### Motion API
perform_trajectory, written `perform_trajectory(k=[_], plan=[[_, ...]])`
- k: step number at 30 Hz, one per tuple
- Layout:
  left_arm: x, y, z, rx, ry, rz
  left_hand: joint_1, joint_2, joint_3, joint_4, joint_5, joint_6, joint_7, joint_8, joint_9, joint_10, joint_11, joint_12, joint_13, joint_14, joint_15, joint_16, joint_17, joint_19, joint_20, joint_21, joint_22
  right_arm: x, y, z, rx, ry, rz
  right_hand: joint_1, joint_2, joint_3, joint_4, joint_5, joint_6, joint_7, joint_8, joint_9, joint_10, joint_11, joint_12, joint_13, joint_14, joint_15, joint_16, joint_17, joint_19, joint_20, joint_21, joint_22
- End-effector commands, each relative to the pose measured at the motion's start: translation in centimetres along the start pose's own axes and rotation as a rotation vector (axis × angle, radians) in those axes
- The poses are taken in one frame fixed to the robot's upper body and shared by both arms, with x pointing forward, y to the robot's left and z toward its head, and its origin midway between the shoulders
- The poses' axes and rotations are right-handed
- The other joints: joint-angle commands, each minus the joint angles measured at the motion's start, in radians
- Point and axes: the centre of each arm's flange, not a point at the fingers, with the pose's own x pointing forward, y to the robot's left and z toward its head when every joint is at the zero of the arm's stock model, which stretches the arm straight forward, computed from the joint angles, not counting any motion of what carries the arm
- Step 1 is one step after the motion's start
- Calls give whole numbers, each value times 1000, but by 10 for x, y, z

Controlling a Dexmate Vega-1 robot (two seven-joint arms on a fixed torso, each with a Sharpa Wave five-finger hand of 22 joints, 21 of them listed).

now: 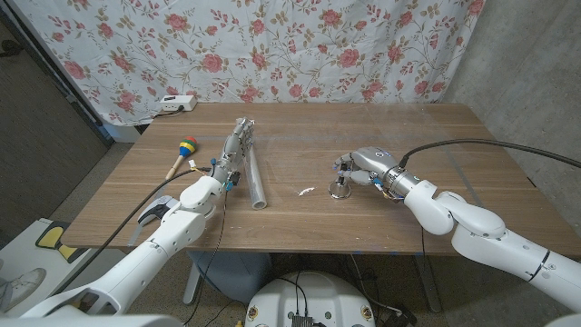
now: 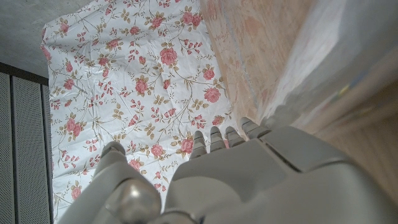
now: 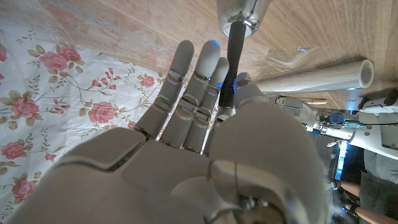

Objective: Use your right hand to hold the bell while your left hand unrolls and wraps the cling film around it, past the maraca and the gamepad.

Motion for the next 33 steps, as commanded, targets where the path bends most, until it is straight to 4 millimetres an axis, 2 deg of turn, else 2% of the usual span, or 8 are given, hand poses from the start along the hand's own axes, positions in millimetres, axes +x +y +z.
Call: perform_trajectory(k=[1,9,11,33], plan=[[-1,1,1,0,-5,-2,-3,9,-3,-2,3,3,-4,-1,5,1,3,-3,3,-4,6,-4,6,-4,3,5,4,-2,-4,-1,70,-5,-23,22,5,11,5,3,23,5,8,14,0,1,5,0,11,-39,-8,12,-9,-122,19,4],[-1,0,4,3,-16,-7,-3,9,-4,-2,3,3,-4,-1,5,1,0,-3,3,-4,6,-4,6,-4,2,6,4,-6,-14,-3,183,-15,-107,31,7,19,8,3,26,14,10,24,-3,4,2,-2,10,-39,-15,18,-11,-125,36,5],[-1,0,5,5,-16,-7,-3,9,-4,-2,3,3,-3,-1,5,0,2,-4,3,-4,6,-4,6,-4,2,6,4,-8,-17,-5,224,-20,-135,34,8,23,10,4,27,23,11,29,-6,5,2,-1,10,-39,-19,19,-12,-126,43,5],[-1,-1,9,8,-17,-12,-4,10,-6,-1,3,3,-3,-1,5,1,1,-4,3,-4,6,-4,6,-4,1,6,4,-17,-29,-23,353,-6,-188,43,2,35,16,4,39,26,5,30,-2,5,-4,-9,14,-38,-40,28,-24,-126,78,2]])
